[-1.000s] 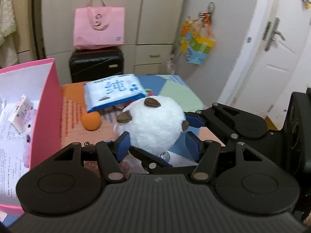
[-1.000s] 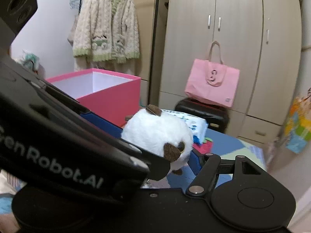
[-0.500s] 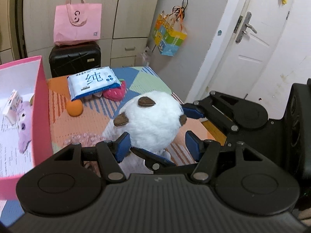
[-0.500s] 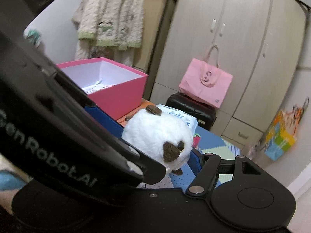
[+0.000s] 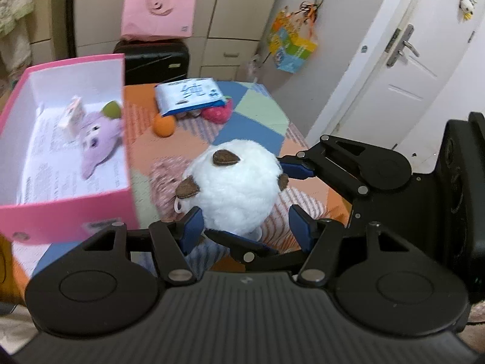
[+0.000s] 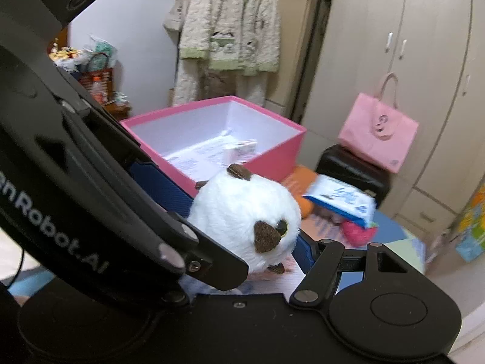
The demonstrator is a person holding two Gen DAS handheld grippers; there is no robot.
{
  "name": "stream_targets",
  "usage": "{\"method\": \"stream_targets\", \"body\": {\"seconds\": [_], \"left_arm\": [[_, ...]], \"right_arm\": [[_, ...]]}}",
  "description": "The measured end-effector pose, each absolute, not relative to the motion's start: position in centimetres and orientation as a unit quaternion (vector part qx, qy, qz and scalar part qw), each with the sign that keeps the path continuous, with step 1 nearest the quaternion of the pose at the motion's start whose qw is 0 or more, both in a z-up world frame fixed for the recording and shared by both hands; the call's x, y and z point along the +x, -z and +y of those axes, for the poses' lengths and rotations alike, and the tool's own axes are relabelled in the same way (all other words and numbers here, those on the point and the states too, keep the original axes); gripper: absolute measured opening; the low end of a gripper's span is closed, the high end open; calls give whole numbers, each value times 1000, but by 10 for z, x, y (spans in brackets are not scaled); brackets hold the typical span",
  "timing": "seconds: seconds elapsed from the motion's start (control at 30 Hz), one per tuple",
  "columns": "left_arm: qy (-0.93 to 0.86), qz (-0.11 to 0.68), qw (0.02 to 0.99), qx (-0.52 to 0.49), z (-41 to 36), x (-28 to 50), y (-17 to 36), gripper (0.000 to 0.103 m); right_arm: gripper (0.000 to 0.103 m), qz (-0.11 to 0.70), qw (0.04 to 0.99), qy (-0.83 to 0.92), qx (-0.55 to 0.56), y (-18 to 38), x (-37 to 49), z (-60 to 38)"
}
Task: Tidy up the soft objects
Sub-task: 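Lift the white plush and carry it over the pink box with the left gripper, then lower the white plush into the box and open the left gripper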
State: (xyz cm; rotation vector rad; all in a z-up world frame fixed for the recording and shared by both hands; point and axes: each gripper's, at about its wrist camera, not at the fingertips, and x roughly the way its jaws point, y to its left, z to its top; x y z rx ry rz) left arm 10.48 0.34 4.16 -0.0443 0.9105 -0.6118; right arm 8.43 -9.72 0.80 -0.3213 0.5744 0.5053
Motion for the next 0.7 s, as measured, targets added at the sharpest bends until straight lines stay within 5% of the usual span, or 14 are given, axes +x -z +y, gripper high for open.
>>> {"method": "stream_targets", "body": {"seconds": [0.43, 0.7], "left_arm": [[252, 425, 867, -66, 73, 110, -82, 60], [223, 352, 905, -89, 106, 136, -93, 61]], "right_arm": [[74, 293, 898, -319, -79, -43, 109, -57], [74, 294, 893, -340, -32, -67, 156, -39]]}}
